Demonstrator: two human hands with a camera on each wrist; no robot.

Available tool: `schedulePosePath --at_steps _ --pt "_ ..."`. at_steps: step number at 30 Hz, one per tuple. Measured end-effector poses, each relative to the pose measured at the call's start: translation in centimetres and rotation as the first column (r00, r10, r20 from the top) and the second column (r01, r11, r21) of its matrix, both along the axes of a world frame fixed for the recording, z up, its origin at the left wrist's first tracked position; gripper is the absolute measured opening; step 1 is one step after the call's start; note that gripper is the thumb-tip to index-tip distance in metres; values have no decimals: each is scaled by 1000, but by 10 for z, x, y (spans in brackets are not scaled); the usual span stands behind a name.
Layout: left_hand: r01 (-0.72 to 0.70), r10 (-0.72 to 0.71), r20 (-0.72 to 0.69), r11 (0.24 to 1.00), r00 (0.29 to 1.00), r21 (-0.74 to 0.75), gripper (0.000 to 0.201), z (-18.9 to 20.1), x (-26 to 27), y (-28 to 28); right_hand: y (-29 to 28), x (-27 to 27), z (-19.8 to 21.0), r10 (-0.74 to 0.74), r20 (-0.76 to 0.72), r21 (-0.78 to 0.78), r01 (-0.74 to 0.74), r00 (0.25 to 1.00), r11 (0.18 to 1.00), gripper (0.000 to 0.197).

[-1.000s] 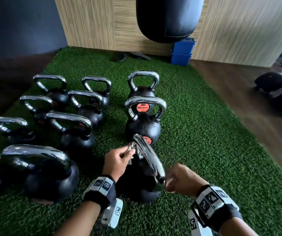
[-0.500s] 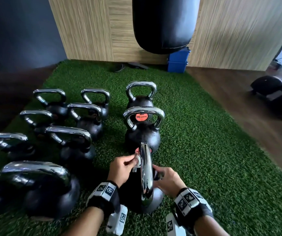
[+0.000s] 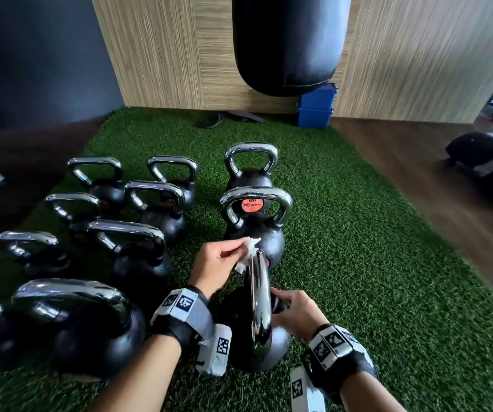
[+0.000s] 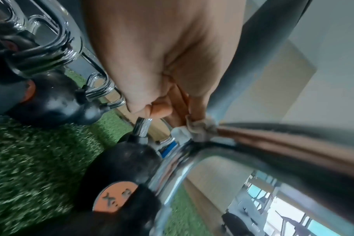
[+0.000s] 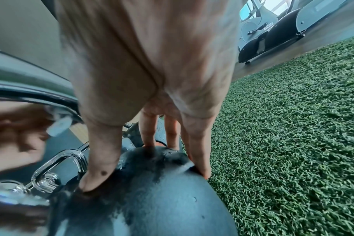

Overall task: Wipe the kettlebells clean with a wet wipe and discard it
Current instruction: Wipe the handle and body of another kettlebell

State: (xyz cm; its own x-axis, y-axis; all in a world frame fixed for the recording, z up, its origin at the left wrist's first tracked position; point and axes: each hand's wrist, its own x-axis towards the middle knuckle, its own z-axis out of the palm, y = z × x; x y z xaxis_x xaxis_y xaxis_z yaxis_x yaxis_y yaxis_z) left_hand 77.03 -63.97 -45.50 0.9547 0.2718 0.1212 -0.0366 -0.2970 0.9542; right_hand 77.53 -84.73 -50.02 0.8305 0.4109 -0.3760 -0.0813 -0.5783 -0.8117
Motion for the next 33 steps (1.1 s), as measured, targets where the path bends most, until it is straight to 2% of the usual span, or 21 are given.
schedulePosePath --at_steps 3,7,9,13,15,17,20,22,24,29,33 --pt "28 -26 -49 998 998 55 20 8 -15 3 0 0 2 0 -5 4 0 1000 1000 81" --pt "-17 23 -63 996 998 90 16 14 -24 -3 1 1 5 -5 -21 17 5 1000 1000 73" --pt "12 -7 -107 999 994 48 14 16 -28 -2 1 1 5 0 -7 -1 0 1000 1000 72" --pt "175 -189 -239 981 953 -78 11 11 -48 5 3 -1 9 5 13 -14 -5 1000 1000 66" --pt "161 -182 -203 980 962 -120 9 9 -58 1 4 -2 13 23 34 -42 -21 999 999 60" --pt "118 -149 -153 974 977 -193 19 5 -68 -6 5 -3 16 41 43 -51 -39 998 998 53" --pt "209 -257 -158 941 953 -267 22 -3 -83 -6 5 -5 18 61 65 -66 -56 996 996 44" --pt "318 -362 -162 917 918 -242 27 -5 -92 -1 6 -5 19 68 70 -75 -63 995 995 43" --pt "367 -399 -148 908 905 -204 32 -7 -97 2 6 -4 19 74 62 -77 -69 995 995 43" --pt "388 -412 -155 907 898 -164 31 -18 -107 -1 6 -2 19 67 44 -81 -63 997 995 42" --pt "390 -394 -180 919 901 -59 30 -24 -109 -1 7 0 20 65 54 -110 -58 996 992 41"
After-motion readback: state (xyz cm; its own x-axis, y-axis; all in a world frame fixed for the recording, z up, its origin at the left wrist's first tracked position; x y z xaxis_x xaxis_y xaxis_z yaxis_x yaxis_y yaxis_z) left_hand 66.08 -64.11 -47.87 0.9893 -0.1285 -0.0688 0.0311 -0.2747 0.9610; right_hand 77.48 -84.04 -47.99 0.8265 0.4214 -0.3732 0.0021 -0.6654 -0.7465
